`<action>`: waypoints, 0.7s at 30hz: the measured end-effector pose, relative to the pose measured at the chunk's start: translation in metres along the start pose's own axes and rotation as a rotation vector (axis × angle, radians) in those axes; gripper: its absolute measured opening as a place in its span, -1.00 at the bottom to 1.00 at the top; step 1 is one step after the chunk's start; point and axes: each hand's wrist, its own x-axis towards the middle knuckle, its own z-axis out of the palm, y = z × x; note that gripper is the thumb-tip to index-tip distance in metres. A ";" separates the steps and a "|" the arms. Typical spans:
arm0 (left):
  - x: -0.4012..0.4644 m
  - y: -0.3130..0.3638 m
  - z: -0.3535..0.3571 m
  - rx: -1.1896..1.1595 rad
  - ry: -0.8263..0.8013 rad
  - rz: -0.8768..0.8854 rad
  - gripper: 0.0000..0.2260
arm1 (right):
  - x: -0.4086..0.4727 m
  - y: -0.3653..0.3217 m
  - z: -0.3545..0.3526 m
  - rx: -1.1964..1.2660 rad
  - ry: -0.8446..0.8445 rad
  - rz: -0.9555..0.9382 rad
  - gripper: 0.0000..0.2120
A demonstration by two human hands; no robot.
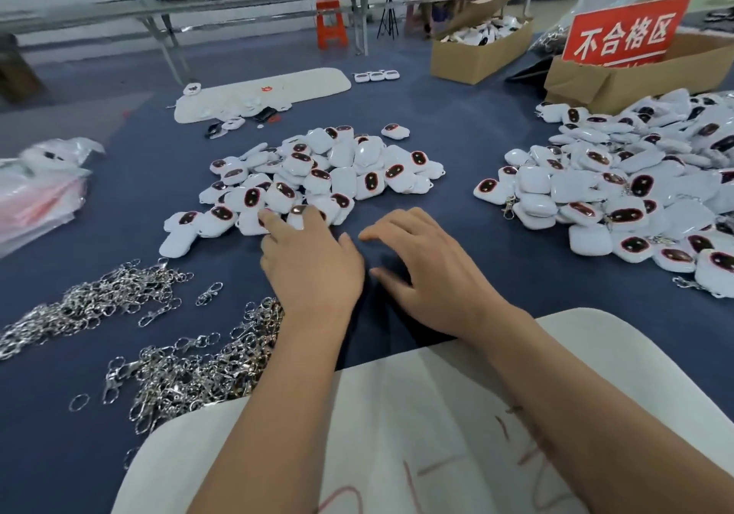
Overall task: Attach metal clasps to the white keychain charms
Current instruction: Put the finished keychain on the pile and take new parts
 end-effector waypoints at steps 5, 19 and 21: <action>-0.004 0.010 0.003 -0.304 -0.036 0.294 -0.76 | 0.002 0.008 -0.001 0.037 0.069 0.124 -0.62; 0.038 -0.029 -0.027 -0.318 -0.262 0.293 -0.87 | 0.000 0.012 0.000 0.135 0.004 0.074 -0.61; 0.039 -0.035 -0.032 -0.235 -0.341 0.271 -0.80 | -0.001 0.010 -0.001 0.138 0.006 0.082 -0.59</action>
